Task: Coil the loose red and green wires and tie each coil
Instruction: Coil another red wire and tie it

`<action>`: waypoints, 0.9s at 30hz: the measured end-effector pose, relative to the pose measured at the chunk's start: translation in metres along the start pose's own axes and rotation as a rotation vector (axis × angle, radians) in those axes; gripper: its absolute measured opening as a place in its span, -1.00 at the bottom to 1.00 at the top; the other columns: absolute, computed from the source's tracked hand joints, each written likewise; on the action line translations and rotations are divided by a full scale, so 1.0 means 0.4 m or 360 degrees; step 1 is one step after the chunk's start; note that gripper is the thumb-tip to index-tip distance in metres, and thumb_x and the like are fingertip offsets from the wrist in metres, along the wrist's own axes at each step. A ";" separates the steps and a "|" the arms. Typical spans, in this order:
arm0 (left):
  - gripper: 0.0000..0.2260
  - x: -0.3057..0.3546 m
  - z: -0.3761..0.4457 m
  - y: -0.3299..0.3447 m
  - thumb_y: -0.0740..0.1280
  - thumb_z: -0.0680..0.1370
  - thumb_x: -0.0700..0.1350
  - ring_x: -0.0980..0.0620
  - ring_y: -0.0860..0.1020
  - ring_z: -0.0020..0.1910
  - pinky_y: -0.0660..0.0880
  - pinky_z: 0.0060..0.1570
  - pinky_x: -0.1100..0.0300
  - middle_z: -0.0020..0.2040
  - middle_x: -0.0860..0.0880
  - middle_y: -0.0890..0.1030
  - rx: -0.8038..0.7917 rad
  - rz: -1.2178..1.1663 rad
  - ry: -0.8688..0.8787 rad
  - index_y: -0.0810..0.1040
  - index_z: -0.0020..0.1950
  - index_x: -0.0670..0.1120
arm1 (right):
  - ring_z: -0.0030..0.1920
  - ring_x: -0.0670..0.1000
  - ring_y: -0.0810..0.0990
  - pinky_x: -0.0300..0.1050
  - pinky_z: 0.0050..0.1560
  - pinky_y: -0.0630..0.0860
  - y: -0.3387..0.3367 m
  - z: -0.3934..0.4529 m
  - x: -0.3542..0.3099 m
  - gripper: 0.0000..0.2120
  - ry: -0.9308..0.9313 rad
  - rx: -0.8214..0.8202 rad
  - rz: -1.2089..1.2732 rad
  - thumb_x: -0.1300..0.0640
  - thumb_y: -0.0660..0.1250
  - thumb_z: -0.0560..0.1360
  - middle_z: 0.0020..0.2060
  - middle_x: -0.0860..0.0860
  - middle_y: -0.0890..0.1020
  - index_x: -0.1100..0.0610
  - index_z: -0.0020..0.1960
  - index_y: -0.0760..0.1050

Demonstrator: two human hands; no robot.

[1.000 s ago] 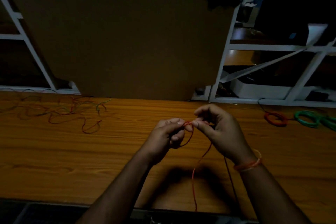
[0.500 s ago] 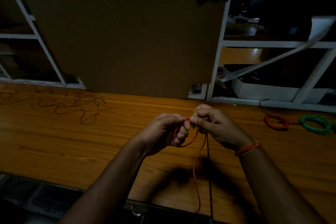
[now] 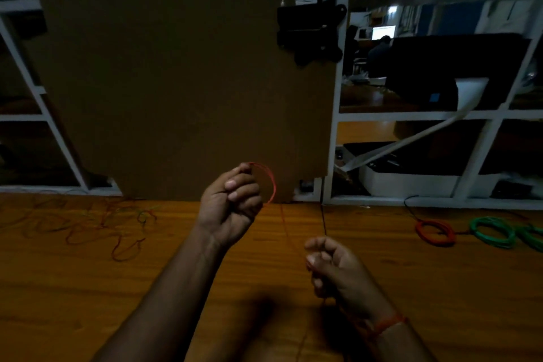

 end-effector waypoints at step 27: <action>-0.72 -0.092 -0.081 -0.100 0.12 0.73 -0.02 0.03 0.39 -0.43 0.31 -0.40 0.20 -0.32 -0.09 0.50 -0.0032 0.1499 0.0008 0.54 0.05 -0.15 | -0.03 -0.07 0.61 -0.17 -0.09 0.58 0.121 -0.007 -0.221 -0.89 -0.1049 0.0245 -0.1015 0.15 0.44 0.55 -0.14 -0.13 0.61 -0.05 -0.01 0.69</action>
Point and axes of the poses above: each hand's wrist, its own z-axis towards the middle knuckle, its own y-axis out of the palm, x = y × z, the point moved 4 cm from there along z, towards the middle knuckle
